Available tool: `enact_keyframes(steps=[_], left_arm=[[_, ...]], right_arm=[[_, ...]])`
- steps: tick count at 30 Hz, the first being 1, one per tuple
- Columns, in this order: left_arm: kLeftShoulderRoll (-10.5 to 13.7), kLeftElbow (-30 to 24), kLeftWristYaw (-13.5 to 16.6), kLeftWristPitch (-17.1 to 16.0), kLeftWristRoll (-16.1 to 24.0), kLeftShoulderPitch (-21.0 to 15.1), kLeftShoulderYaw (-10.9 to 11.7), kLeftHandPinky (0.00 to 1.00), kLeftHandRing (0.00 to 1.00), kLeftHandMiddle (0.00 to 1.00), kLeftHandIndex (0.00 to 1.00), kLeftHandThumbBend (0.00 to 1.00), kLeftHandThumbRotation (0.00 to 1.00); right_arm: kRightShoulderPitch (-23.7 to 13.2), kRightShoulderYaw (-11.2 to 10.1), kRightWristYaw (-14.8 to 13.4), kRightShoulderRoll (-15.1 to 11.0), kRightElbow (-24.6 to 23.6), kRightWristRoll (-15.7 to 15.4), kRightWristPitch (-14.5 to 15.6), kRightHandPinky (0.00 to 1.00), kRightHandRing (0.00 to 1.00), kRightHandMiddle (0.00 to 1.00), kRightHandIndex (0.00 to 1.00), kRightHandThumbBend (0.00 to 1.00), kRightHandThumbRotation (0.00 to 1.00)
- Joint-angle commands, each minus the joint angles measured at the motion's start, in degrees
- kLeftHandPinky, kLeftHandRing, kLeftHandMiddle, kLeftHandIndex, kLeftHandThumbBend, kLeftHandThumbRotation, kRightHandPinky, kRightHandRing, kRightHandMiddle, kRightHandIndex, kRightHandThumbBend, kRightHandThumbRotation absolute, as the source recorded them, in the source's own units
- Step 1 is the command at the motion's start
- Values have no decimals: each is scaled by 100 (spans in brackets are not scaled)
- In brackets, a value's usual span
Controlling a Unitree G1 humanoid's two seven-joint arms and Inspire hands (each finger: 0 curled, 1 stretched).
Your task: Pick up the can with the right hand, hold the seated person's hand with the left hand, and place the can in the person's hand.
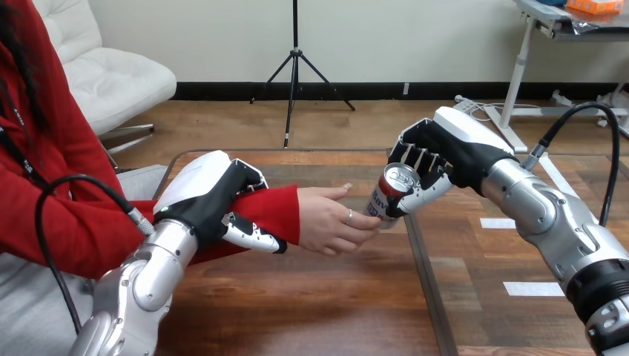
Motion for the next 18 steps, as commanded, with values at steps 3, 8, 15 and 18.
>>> enact_keyframes(steps=[3, 8, 15, 18], left_arm=[[-731, -599, 575, -384, -281, -2001, -31, 22, 28, 36, 37, 71, 0], [-771, -581, 557, -375, -284, -2013, -50, 22, 28, 36, 37, 71, 0], [-811, -588, 504, -331, -309, -2005, -75, 22, 28, 36, 38, 71, 0], [-800, -558, 520, -391, -305, -1998, -93, 23, 29, 36, 38, 70, 0]], right_arm=[[-806, -162, -85, 209, -1055, 110, -130, 36, 40, 45, 45, 74, 0], [-823, -156, -87, 239, -1106, 104, -169, 36, 40, 45, 45, 74, 0], [-857, -173, -27, 326, -1215, 122, -17, 35, 40, 45, 44, 73, 0], [-864, -178, -3, 363, -1281, 127, 46, 35, 40, 45, 44, 73, 0]])
